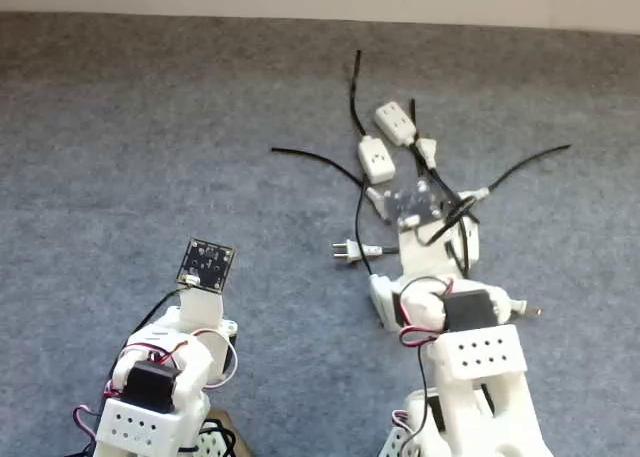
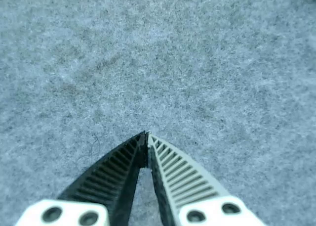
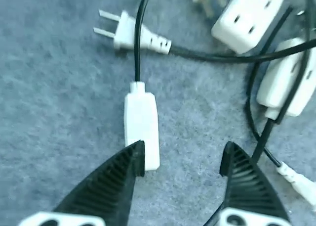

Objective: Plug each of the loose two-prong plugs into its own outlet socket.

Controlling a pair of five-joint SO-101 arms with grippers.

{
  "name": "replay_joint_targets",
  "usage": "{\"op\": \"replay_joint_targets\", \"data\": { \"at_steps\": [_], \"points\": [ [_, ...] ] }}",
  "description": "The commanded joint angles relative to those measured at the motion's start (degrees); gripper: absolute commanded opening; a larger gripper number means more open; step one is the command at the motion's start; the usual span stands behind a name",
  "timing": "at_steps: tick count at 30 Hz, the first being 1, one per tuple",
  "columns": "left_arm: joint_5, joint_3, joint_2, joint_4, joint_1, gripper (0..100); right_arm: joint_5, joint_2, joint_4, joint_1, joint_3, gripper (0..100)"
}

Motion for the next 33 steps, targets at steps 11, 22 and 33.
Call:
{"op": "replay_joint_targets", "data": {
  "at_steps": [11, 22, 33],
  "points": [
    [0.2, 0.7, -0.1, 0.2, 1.2, 1, 4.4, -1.5, -6.5, -0.9, 10.0, 24.0],
    [0.2, 0.7, -0.1, 0.2, 1.2, 1, -3.0, -1.5, 4.6, -10.2, -5.4, 24.0],
    [0.2, 0.7, -0.1, 0.2, 1.3, 1, -2.6, -1.0, 12.8, 20.8, -31.1, 24.0]
  ]
}}
